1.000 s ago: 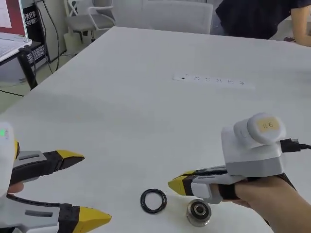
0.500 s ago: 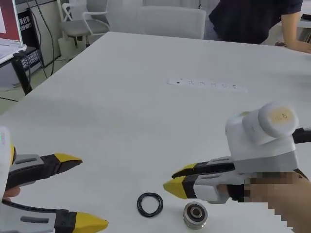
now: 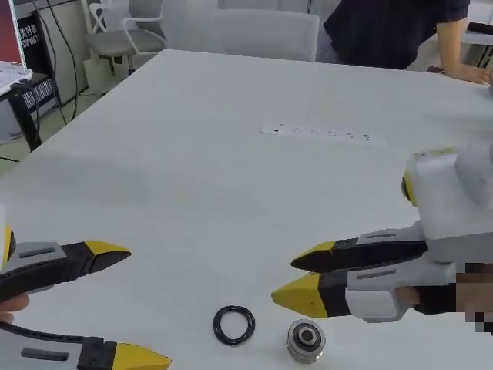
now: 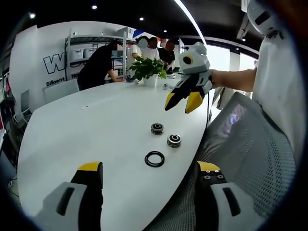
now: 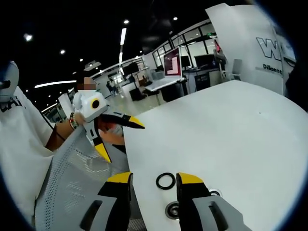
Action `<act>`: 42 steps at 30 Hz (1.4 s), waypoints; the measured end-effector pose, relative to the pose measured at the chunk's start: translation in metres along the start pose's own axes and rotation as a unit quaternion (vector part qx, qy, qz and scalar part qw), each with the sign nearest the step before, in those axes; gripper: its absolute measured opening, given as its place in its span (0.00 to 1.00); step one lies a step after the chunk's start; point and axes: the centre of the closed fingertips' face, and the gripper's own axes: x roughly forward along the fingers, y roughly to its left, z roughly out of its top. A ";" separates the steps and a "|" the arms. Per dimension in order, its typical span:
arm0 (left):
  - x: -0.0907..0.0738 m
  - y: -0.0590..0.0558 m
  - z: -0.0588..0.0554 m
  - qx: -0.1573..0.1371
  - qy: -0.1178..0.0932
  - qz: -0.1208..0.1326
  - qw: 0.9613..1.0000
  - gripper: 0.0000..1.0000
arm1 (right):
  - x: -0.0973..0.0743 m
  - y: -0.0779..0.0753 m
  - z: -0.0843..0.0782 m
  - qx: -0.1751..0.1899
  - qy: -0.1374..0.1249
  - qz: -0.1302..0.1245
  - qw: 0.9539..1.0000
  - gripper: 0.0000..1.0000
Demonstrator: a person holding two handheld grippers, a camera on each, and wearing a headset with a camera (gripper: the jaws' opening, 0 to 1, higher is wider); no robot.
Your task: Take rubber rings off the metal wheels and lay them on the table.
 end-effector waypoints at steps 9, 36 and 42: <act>-0.004 0.000 0.007 0.009 -0.002 -0.008 1.000 0.83 | -0.030 -0.002 0.002 -0.033 -0.013 -0.024 0.999 0.50; -0.027 0.027 -0.001 -0.022 -0.012 0.037 0.999 0.92 | -0.080 -0.022 -0.018 -0.024 -0.089 -0.113 0.989 0.82; -0.036 0.035 -0.008 -0.033 -0.013 0.052 0.998 0.93 | -0.089 -0.029 -0.032 -0.011 -0.085 -0.134 0.987 0.86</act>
